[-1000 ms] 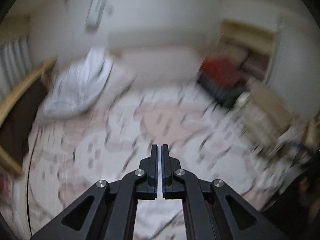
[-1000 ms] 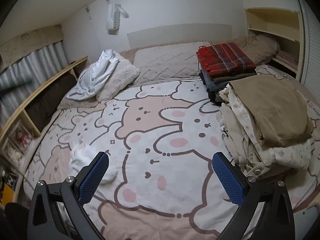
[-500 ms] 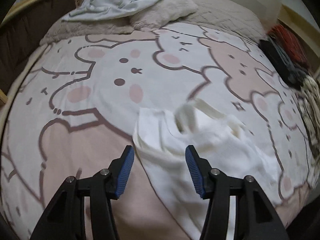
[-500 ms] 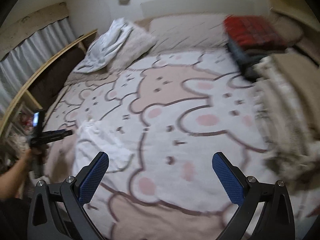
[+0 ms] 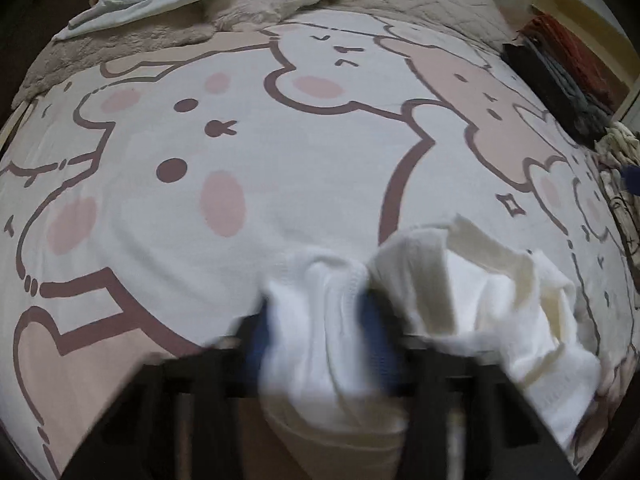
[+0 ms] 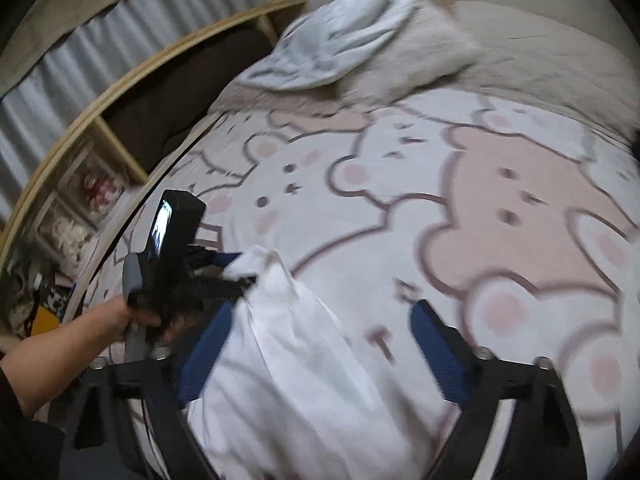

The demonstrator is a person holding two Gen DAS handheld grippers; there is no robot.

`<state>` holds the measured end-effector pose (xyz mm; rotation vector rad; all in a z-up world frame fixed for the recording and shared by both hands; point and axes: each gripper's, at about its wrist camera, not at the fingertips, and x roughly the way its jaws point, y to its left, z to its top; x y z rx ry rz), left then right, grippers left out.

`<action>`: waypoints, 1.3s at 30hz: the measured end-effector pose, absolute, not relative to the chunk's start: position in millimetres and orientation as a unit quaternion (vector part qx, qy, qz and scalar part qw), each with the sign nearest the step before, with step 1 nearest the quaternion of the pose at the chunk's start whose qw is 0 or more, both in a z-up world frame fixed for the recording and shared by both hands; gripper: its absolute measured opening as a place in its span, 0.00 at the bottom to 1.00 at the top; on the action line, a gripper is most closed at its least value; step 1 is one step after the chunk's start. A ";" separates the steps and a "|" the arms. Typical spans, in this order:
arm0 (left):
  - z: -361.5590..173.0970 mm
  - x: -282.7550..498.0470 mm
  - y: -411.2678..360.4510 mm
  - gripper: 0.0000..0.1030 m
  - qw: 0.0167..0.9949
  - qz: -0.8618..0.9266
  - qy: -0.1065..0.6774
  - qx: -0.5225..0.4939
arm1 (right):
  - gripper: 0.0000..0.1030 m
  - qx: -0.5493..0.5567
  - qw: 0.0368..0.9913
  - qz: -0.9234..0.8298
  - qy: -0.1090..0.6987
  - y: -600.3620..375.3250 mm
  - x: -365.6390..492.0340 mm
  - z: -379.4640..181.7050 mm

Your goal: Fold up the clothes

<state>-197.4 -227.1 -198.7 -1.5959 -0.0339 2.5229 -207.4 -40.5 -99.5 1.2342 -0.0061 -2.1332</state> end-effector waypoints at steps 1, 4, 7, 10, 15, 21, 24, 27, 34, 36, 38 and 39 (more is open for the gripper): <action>-196.7 -196.6 -231.4 0.17 0.081 0.843 -0.023 -0.531 | 0.72 0.479 0.339 -0.810 0.006 -53.5 -215.1 -106.8; -189.0 -189.0 -244.4 0.15 0.087 0.850 -0.058 -0.517 | 0.70 0.498 0.352 -0.791 0.039 -88.5 -230.1 -131.0; -181.1 -183.0 -255.1 0.14 0.090 0.856 -0.085 -0.502 | 0.59 0.519 0.357 -0.773 0.074 -111.2 -237.5 -154.5; -172.6 -179.7 -261.2 0.14 0.088 0.862 -0.107 -0.488 | 0.32 0.540 0.358 -0.755 0.100 -125.8 -243.5 -175.6; -130.6 -166.6 -275.8 0.13 0.065 0.880 -0.151 -0.445 | 0.03 0.506 0.337 -0.787 0.105 -121.7 -243.8 -163.6; -14.8 -141.6 -274.7 0.13 0.029 0.928 -0.146 -0.341 | 0.02 0.384 0.278 -0.874 0.104 -75.3 -240.3 -72.7; 49.7 -132.5 -251.2 0.13 0.026 0.951 -0.117 -0.284 | 0.02 0.316 0.242 -0.910 0.113 -53.6 -234.0 -14.6; 112.5 -126.9 -218.3 0.13 0.026 0.970 -0.085 -0.228 | 0.02 0.242 0.208 -0.938 0.134 -36.0 -225.3 49.3; 212.6 -86.4 -147.1 0.13 0.068 0.988 -0.039 -0.132 | 0.02 0.098 0.149 -0.976 0.122 40.7 -171.1 201.5; 210.3 -67.1 -128.6 0.13 0.097 0.986 -0.022 -0.135 | 0.02 0.089 0.143 -0.979 0.119 66.9 -145.0 215.7; 195.1 -47.8 -110.5 0.13 0.129 0.980 -0.003 -0.152 | 0.02 0.101 0.143 -0.978 0.116 86.8 -122.9 207.8; 177.2 -38.6 -98.0 0.13 0.145 0.974 0.011 -0.173 | 0.02 0.118 0.142 -0.976 0.117 99.5 -108.1 192.9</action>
